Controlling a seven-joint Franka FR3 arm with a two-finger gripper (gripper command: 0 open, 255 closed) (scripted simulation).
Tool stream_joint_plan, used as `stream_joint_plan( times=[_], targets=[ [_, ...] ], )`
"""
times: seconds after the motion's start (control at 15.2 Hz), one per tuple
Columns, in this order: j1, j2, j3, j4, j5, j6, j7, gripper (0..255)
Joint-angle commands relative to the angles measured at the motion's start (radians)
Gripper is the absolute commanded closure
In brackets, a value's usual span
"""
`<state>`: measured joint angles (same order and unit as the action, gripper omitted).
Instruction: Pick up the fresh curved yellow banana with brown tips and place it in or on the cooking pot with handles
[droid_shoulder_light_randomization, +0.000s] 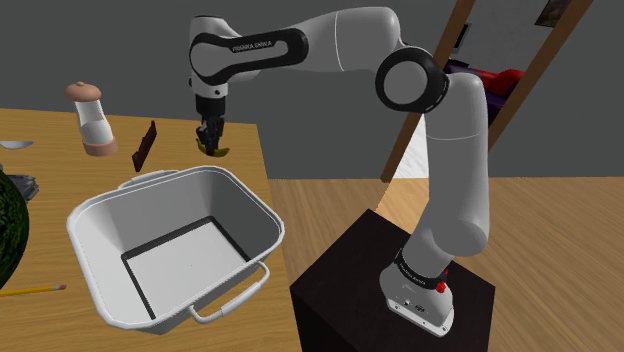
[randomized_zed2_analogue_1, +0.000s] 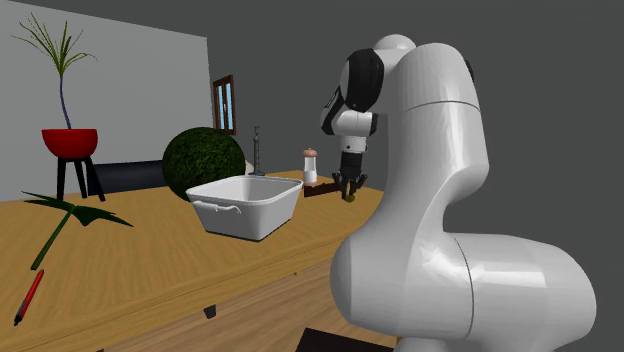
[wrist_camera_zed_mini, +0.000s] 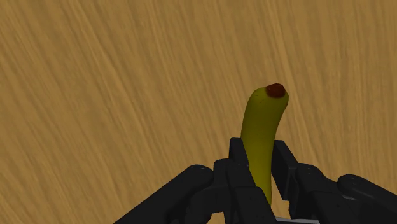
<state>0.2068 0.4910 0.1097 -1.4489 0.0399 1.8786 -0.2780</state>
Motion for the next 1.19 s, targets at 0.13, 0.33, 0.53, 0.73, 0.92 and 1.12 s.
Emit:
stream_joint_plan(
  times=[0.13,0.33,0.53,0.73,0.92,1.12],
  targets=[
    [0.000,-0.009,0.001,0.039,0.000,-0.049,0.003,255],
    [0.000,-0.015,0.001,0.072,0.000,-0.086,0.005,255],
    [0.001,-0.018,0.001,0.107,0.000,-0.125,0.008,255],
    [0.002,-0.019,0.002,0.146,0.000,-0.165,0.010,255],
    [0.002,-0.017,0.002,0.190,-0.001,-0.206,0.013,255],
    [0.004,-0.012,0.002,0.238,-0.001,-0.249,0.016,255]
  ],
)
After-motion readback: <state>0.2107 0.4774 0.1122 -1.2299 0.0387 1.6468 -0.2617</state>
